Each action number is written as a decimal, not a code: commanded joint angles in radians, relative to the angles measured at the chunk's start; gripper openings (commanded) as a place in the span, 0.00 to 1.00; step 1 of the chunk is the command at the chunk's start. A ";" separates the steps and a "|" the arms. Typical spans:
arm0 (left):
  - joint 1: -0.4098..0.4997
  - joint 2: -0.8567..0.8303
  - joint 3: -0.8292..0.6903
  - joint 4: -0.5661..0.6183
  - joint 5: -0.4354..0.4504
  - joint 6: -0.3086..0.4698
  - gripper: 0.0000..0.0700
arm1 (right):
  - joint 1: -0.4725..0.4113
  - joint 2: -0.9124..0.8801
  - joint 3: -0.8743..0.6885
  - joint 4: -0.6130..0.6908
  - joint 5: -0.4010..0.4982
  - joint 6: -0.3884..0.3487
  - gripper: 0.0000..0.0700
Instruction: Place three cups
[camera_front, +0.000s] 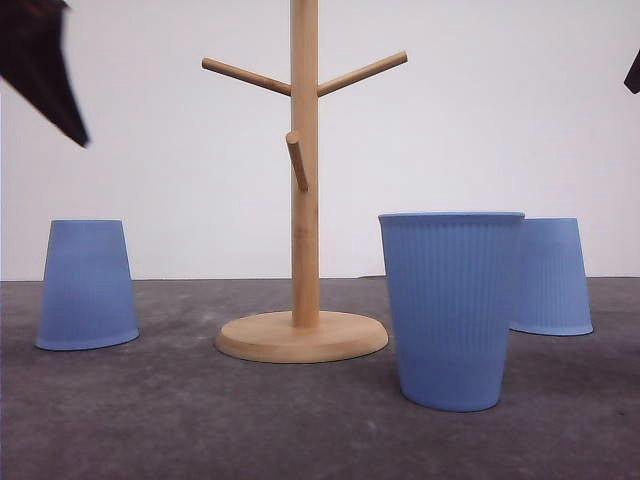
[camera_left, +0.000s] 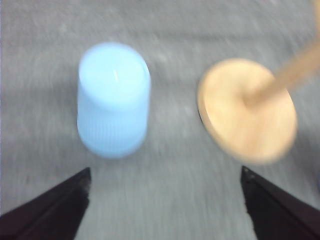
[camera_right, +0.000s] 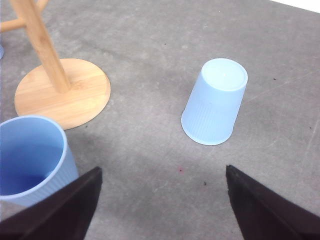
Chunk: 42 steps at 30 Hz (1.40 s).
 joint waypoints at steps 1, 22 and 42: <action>0.007 0.059 0.029 0.043 -0.016 -0.025 0.87 | 0.002 0.002 0.013 0.012 -0.001 0.018 0.72; 0.039 0.433 0.070 0.274 -0.029 -0.012 0.89 | 0.002 0.004 0.013 0.045 -0.001 0.018 0.72; 0.048 0.269 0.076 0.184 0.009 -0.012 0.50 | 0.002 0.004 0.013 0.047 -0.001 0.018 0.72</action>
